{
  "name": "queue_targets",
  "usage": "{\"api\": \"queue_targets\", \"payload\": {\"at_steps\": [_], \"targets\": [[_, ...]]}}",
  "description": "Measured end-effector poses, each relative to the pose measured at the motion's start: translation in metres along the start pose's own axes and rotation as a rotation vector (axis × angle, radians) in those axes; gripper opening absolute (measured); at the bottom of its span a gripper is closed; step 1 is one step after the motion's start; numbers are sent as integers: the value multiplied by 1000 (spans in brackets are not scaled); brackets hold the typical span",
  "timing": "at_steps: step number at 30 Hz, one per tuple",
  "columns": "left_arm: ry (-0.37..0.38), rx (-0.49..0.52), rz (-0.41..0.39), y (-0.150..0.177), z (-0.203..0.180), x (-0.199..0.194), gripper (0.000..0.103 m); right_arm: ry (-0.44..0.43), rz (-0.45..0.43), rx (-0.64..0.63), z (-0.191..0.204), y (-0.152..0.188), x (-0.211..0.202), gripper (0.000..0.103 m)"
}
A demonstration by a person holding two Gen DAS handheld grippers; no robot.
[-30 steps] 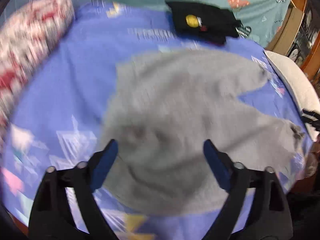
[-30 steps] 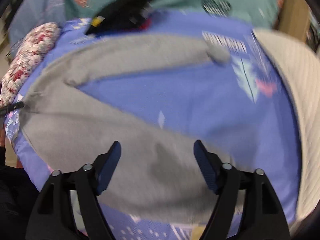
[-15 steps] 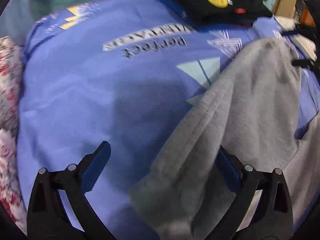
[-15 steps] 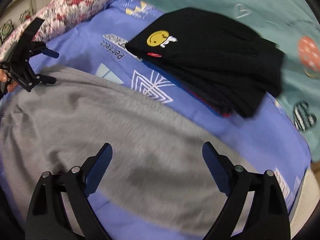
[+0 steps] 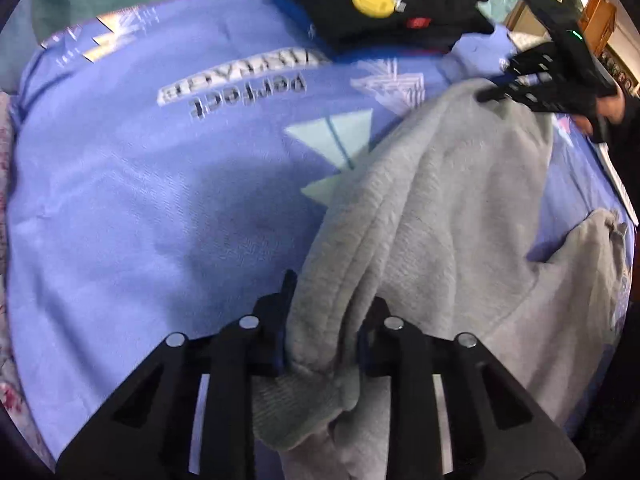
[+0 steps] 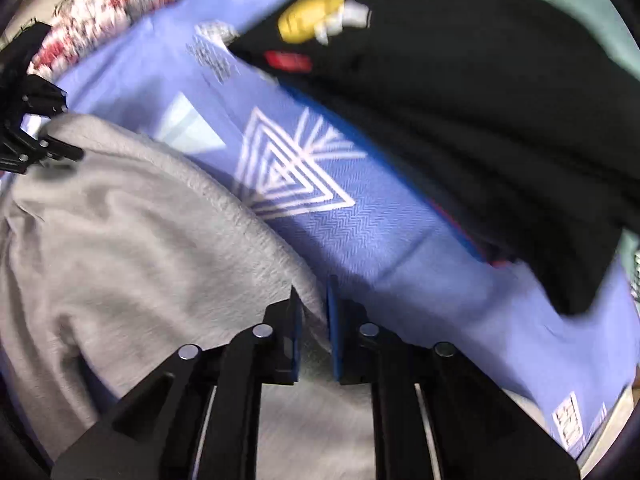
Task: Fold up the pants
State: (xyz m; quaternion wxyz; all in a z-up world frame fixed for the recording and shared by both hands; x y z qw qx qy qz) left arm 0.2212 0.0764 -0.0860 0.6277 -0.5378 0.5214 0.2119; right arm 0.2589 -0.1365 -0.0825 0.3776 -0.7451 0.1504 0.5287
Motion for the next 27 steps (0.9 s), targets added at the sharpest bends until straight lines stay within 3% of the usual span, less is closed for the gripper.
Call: {"api": "queue_targets", "payload": {"at_steps": [6,8,9,10,12,16,20,24,27], "targets": [[-52,3,-162,21,-33,-84,23,65,-140,19,63,48,-115,9],[-68,44,-164,42,-51,-99,27,64,-186,20,101,78,-148,9],[-83,61,-161,57,-60,-102,42,58,-208,25,123,97,-161,9],[-88,62,-159,67,-64,-103,73,37,-225,41,145,116,-166,9],[-62,35,-160,96,-71,-111,88,-25,-250,94,187,145,-159,9],[86,-161,-123,150,-71,-115,90,-104,-288,228,233,195,-117,9],[275,-445,-96,187,-72,-104,92,-232,-360,463,231,209,-103,9],[367,-598,-121,188,-77,-91,92,-193,-334,431,237,203,-100,11],[431,-718,-145,171,-71,-76,94,-220,-341,446,232,205,-100,11]]}}
Point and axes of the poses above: each gripper's, at about its wrist camera, not at the fingertips, and x roughly the way its jaws point, z to its left, y to its underside, the point moved 10 cm from there along x, roughly the way its jaws point, and after that the axes turned 4 degrees about -x, right-handed, at the moved point
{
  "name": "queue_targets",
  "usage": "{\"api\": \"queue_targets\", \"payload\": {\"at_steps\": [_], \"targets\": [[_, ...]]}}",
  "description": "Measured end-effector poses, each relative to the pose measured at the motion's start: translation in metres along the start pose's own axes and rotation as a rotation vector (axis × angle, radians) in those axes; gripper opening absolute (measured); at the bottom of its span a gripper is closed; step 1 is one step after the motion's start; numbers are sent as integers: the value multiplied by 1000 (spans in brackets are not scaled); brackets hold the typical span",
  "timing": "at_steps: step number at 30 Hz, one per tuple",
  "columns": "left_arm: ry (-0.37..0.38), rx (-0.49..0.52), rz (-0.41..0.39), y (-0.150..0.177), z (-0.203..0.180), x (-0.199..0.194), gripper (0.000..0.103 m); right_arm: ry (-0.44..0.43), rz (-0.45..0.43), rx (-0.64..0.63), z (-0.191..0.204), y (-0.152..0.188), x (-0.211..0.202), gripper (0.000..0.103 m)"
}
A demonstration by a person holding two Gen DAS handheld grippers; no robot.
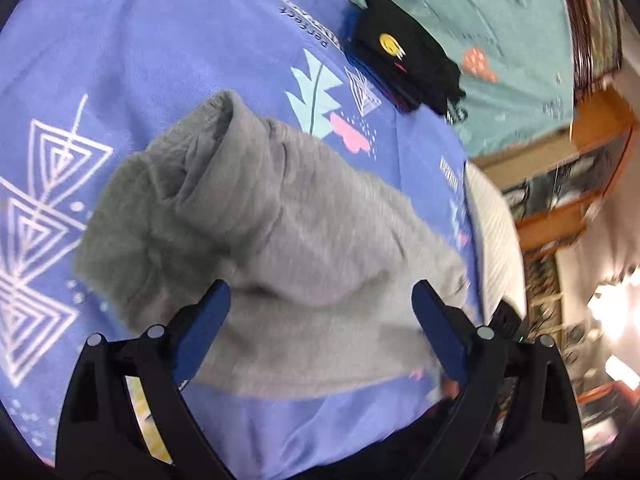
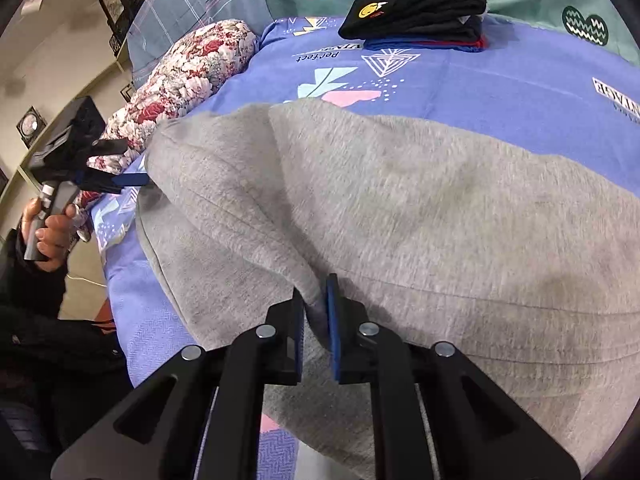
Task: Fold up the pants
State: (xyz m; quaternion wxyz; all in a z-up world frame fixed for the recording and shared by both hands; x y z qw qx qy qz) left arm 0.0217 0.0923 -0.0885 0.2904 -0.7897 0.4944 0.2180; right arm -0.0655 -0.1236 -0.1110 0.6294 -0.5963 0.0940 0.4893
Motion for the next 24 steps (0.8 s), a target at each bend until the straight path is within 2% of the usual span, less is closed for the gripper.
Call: {"api": "queue_targets", "payload": {"at_steps": [2,3,4,6,10,13,15,18,21,23,24], "targets": [[17,-52,-20,-12,2,10,93,-11,-12,8,-1,1,0,11],[25,-58,-54,-22,0,12,83,-11,-17,6,-5,3,-2,11],[27,-57,-80,-26,-1,13,54,-9,-22,2,-6,3,-2,11],[42,-41,-85,-32,-8,12,21,-2,-31,-2,-6,2,-3,11],[26,46,-172,-43,-27,-28,18,26,-103,-52,4,-4,-19,12],[6,101,-212,-35,-28,-57,17,-55,-140,-38,15,-10,-28,12],[-36,110,-202,-23,-10,-59,17,-94,-111,-67,26,-2,-25,12],[-85,57,-152,-6,34,-43,17,-99,-44,-160,44,16,-14,12],[-41,-4,-133,2,54,-28,17,-130,-10,-224,56,24,-12,12],[-21,5,-141,-2,48,-25,26,-129,9,-236,57,27,-10,12],[-18,7,-149,-5,44,-26,46,-128,15,-236,58,27,-9,12]]}}
Point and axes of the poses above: each gripper's, at about its wrist camera, not at the fingertips, and x roughly the way its jaws point, z to its left, y to its underside, the point moved 10 cm from there along x, roughly the way its jaws point, and after that the axes turned 4 degrees about -x, right-handed, at the moved point
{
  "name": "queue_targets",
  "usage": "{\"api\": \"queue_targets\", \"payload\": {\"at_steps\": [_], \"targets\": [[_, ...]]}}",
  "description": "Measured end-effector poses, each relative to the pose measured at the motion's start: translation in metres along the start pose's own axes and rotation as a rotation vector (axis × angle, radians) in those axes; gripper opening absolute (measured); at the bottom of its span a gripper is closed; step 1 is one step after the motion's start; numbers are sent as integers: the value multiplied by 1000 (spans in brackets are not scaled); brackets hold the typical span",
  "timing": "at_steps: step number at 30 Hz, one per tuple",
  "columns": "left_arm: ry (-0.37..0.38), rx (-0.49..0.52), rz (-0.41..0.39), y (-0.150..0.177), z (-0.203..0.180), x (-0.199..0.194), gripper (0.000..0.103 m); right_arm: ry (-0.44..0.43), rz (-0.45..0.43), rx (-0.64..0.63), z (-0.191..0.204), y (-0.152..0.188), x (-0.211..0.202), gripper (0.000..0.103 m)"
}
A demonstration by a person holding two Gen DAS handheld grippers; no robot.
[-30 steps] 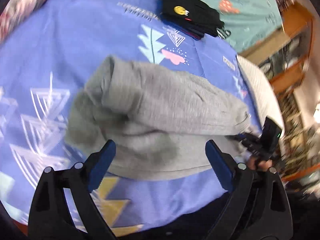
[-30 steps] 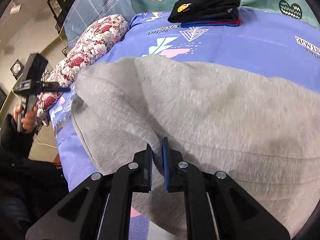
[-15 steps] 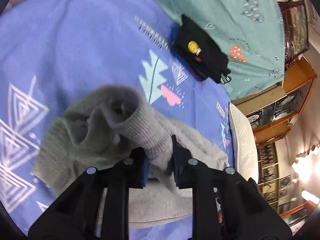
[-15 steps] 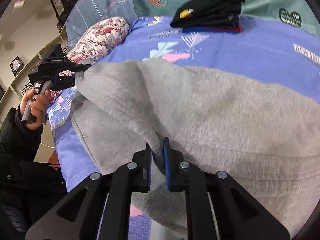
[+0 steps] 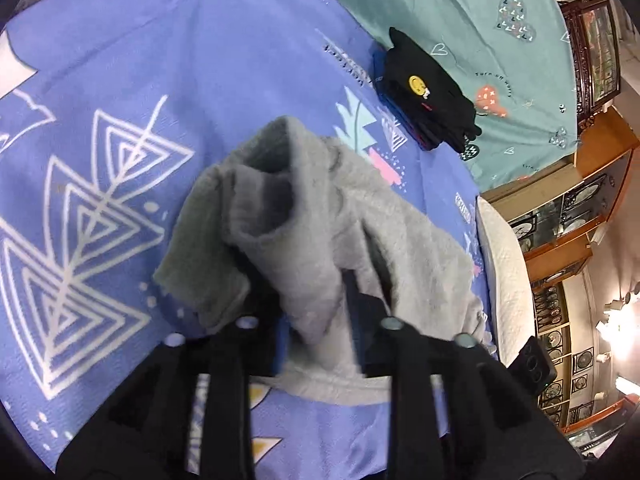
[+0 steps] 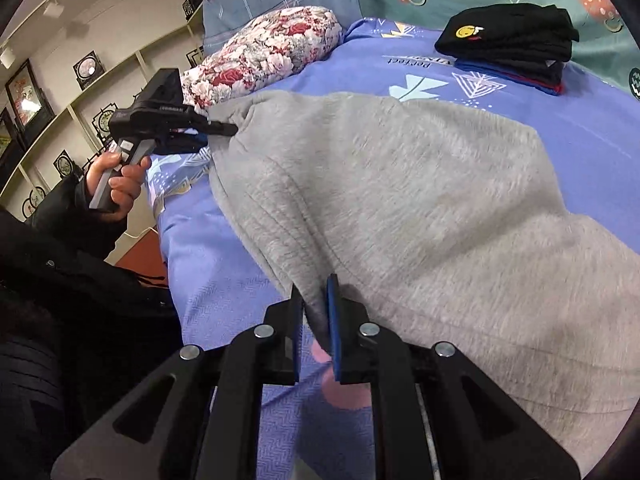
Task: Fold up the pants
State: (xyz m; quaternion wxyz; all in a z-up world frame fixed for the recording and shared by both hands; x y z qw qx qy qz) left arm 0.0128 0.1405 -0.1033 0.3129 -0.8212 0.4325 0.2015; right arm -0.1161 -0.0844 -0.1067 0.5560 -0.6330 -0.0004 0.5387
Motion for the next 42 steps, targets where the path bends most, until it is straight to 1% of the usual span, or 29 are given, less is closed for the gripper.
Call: {"api": "queue_targets", "payload": {"at_steps": [1,2,3,4,5,6,9,11,12,14,15,16,17,18,19,20,21,22,24,25,27,28,29,31,35,36,38,40,42], "targets": [[0,1,-2,-2,-3,2,70,0,2,1,0,0,0,12],[-11,4,-13,-8,-5,5,74,1,2,-2,1,0,0,12],[-16,9,-16,-9,-6,10,69,2,3,-7,2,1,-1,12],[-38,14,-25,-13,-6,11,37,4,6,-9,3,2,0,12],[-45,24,-19,-13,-6,11,18,7,6,-10,3,1,1,11],[-40,33,-15,-12,-8,8,15,10,5,-10,3,0,-1,11],[-130,134,-8,3,-6,2,15,23,17,-21,6,4,-2,11],[-198,120,32,15,18,14,15,39,51,-20,6,13,4,13],[-208,110,43,20,26,20,18,41,51,-17,5,12,4,15],[-218,150,14,20,20,13,20,54,55,-2,6,10,2,24],[-207,157,5,19,15,9,24,72,45,8,5,8,-3,35],[-196,167,-13,15,8,0,36,109,16,29,-1,4,-14,43],[-208,179,-30,12,5,-9,41,130,-22,54,-7,1,-28,45],[-234,194,-57,7,3,-20,52,159,-76,95,-17,-3,-47,50],[-251,202,-86,3,1,-31,60,207,-140,164,-35,-7,-75,61],[-282,208,-139,-5,-2,-48,63,256,-189,231,-55,-6,-98,69],[-312,215,-184,-11,-4,-60,64,334,-243,333,-83,0,-129,84],[-324,218,-224,-15,-6,-71,66,421,-276,455,-116,14,-157,88],[-283,222,-291,-20,-22,-90,70,544,-270,673,-166,50,-193,88],[-266,237,-301,-20,-31,-92,71,568,-261,764,-184,68,-204,88],[-231,301,-272,-13,-54,-78,76,545,-255,874,-207,92,-210,87],[-224,326,-249,-8,-60,-68,76,543,-242,894,-215,98,-207,83],[-222,344,-216,-3,-65,-51,76,538,-222,898,-221,101,-202,79],[-206,346,-152,4,-65,-26,76,533,-168,909,-233,107,-188,59],[-213,283,-54,15,-39,22,76,574,-79,966,-263,119,-165,51],[-227,265,-45,16,-30,29,76,578,-83,968,-263,118,-165,43],[-218,253,-38,18,-23,33,76,555,-139,943,-259,106,-170,25],[-213,265,-40,20,-22,31,76,566,-231,864,-245,88,-187,22],[-213,268,-36,21,-23,30,76,587,-330,765,-215,66,-221,21]]}}
Point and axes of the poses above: each gripper's, at about its wrist camera, not at the fingertips, and x roughly the way its jaws point, z to its left, y to its underside, the point moved 10 cm from there along x, roughly the way its jaws point, and after that the axes turned 4 degrees about -x, right-handed, at the moved point
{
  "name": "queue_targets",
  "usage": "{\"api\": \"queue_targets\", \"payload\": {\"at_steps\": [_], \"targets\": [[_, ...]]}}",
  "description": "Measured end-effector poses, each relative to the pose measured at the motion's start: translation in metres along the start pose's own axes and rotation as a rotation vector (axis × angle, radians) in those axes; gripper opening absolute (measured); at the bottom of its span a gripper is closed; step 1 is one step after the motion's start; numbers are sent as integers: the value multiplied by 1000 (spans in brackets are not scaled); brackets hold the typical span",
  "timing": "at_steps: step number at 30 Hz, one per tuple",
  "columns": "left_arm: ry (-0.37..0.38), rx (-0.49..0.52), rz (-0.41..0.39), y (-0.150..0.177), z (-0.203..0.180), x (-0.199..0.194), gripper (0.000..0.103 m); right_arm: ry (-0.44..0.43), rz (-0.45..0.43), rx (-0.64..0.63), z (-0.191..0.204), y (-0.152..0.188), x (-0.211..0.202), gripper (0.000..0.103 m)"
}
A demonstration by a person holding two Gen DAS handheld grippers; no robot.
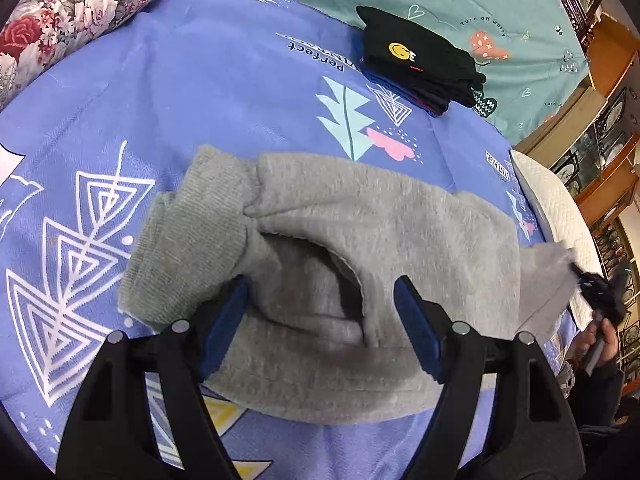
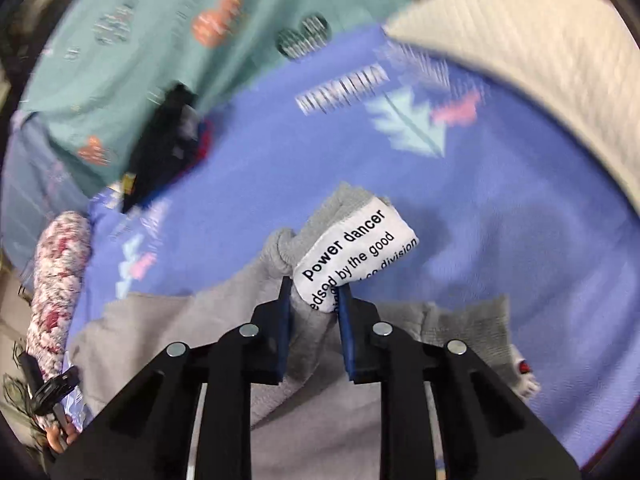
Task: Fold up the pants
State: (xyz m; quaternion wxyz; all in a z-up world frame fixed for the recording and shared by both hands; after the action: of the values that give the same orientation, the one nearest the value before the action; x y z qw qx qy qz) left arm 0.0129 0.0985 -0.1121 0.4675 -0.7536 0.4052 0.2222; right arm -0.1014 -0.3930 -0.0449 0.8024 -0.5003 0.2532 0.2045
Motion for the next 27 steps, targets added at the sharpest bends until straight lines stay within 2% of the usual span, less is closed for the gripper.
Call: {"api": "queue_targets", "payload": {"at_steps": [2,3,5,8,11,14,16,18,20,22,23,24,25,27], "targets": [[0,3,2,0,-1,1,76,13,-103,-57,12,-9,-45,21],[0,4,2,0,-2,1,76,46,-143,-83,14,-10,-68,21],[5,7,4,1,-2,1,76,109,-135,-89,5,1,-87,21],[8,20,7,2,-3,0,76,183,-8,-34,-31,43,-74,21],[-1,33,9,4,-3,1,77,190,85,33,-57,74,-42,21],[-16,39,10,6,-4,1,77,164,70,77,-64,76,-31,21],[-15,37,9,7,-4,0,77,165,12,5,-49,63,-43,21],[-8,29,4,7,-3,1,77,169,-9,-29,-42,53,-47,21],[-18,40,-3,8,-3,3,77,192,44,-13,-53,57,-35,22],[-42,67,-7,12,-5,4,77,230,180,16,-72,81,-12,29],[-55,86,-4,14,-6,3,77,234,183,16,-74,84,-11,31],[-60,97,2,15,-7,2,77,257,166,0,-74,81,-18,44],[-60,107,7,16,-8,0,77,322,143,-25,-74,75,-29,59],[-30,146,32,22,-18,-8,80,443,33,-88,-70,51,-57,63]]}}
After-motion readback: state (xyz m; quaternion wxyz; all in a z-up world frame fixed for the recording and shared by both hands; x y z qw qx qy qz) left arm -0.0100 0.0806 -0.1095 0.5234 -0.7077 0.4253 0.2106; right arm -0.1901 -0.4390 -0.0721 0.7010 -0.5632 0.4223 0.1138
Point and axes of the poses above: each gripper's, at about its wrist camera, not at the fingertips, and x roughly the way its jaws point, z to its left, y to its underside, the point moved 10 cm from there along x, roughly the way its jaws point, and after that the axes turned 4 degrees about -x, right-handed, at the moved point
